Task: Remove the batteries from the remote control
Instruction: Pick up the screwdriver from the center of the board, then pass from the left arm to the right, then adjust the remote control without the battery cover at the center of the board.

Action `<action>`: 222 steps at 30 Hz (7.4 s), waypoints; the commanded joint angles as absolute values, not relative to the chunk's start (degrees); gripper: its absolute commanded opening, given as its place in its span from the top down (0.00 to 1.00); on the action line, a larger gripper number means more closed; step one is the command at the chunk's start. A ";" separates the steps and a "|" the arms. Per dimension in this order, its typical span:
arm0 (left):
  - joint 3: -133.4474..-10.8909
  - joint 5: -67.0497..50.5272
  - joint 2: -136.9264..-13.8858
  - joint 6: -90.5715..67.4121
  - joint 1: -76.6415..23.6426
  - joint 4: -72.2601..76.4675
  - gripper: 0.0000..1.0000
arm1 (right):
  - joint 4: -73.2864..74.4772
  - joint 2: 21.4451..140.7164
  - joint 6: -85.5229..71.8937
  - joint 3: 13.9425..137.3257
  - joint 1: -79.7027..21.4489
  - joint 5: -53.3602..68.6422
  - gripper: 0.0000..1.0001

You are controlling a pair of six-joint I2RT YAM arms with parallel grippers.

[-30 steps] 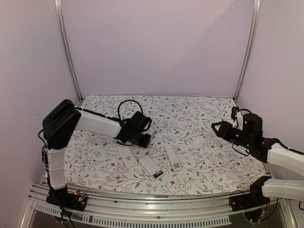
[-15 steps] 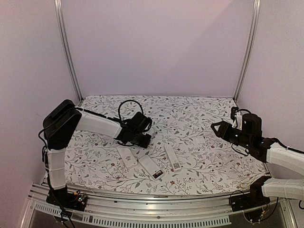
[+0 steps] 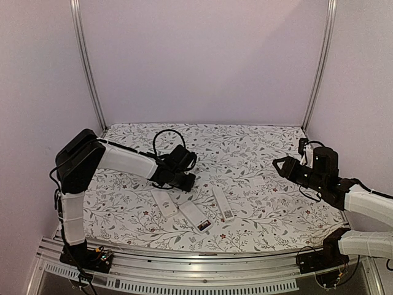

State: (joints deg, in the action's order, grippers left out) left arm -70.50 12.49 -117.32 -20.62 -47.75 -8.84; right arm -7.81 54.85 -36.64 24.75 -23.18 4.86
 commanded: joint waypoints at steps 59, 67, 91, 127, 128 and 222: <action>-47.73 -19.41 -80.04 -19.36 -55.18 13.92 1.00 | -33.82 80.33 -42.56 42.58 -44.46 29.67 0.44; -48.30 -12.38 -80.52 -17.49 -56.97 11.92 1.00 | -33.49 81.35 -45.18 43.04 -44.47 28.17 0.53; -51.26 4.77 -83.23 -14.15 -61.78 7.48 1.00 | -29.03 86.87 -53.64 47.15 -45.62 24.69 0.70; -37.55 -9.03 -76.10 -47.39 -51.71 7.64 0.35 | -26.23 77.23 -38.31 35.05 -47.84 9.81 1.00; -36.29 -9.74 -76.16 -49.20 -51.46 8.95 0.35 | -26.13 77.01 -36.61 34.62 -48.42 9.45 1.00; -43.34 -7.80 -98.34 -51.76 -55.13 4.44 0.70 | -31.49 83.43 -35.51 30.96 -61.03 -5.67 1.00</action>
State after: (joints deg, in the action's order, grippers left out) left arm -42.92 -7.18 -97.97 -51.72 -54.54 5.23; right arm -31.11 81.84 -36.32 29.28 -60.23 -4.08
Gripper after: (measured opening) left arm 0.298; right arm 0.100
